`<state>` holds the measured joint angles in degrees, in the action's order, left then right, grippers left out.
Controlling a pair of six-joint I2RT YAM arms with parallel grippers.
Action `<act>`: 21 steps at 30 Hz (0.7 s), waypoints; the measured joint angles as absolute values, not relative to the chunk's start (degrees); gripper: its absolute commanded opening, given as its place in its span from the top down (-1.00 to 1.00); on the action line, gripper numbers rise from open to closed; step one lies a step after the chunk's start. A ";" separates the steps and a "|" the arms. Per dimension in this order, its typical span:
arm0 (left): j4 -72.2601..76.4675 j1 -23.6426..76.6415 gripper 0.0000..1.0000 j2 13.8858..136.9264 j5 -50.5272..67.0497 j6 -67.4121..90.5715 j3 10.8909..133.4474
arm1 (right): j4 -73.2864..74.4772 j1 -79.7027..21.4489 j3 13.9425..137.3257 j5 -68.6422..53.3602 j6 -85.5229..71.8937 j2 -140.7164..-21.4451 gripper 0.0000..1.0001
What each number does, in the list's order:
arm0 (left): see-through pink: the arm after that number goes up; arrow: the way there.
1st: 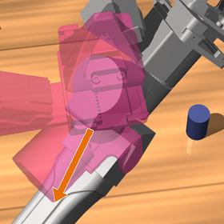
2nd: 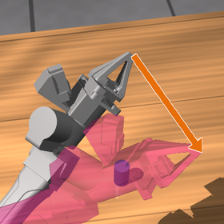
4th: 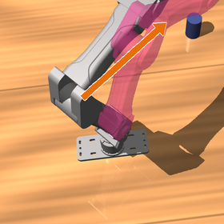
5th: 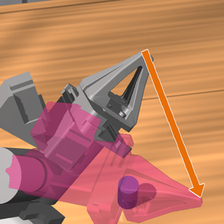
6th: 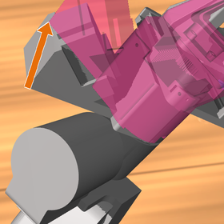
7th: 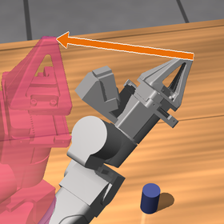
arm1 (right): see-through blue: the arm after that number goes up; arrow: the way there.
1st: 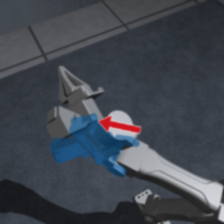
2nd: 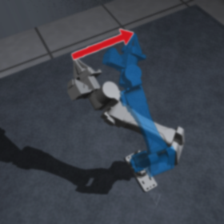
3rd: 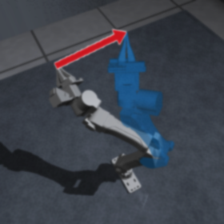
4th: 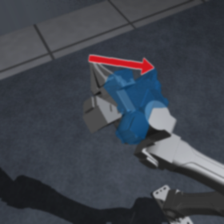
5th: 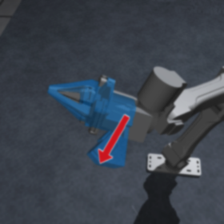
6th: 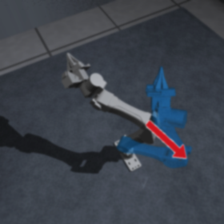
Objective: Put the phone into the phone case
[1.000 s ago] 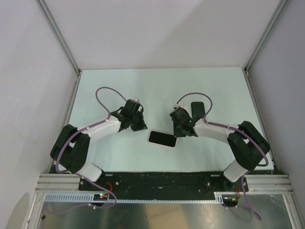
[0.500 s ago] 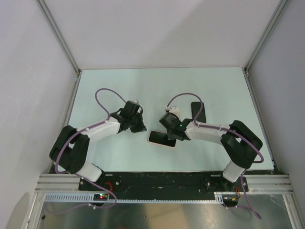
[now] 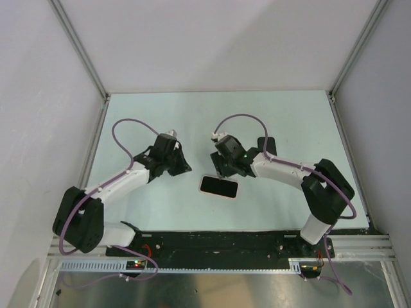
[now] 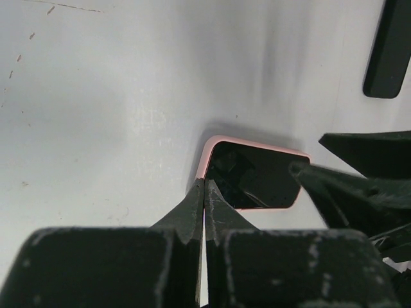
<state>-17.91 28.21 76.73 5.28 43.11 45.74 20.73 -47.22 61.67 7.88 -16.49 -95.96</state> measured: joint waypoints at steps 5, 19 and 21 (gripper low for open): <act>-18.31 27.20 1.00 74.89 5.85 43.11 44.93 | 18.11 -46.50 68.97 4.49 -13.67 -101.06 0.29; -19.73 23.79 1.00 71.92 6.68 43.09 42.94 | 19.03 -46.65 71.02 -3.99 -9.80 -108.49 0.23; -19.81 23.79 1.00 71.92 6.72 43.09 42.94 | 19.03 -46.81 71.07 -4.27 -9.76 -108.68 0.24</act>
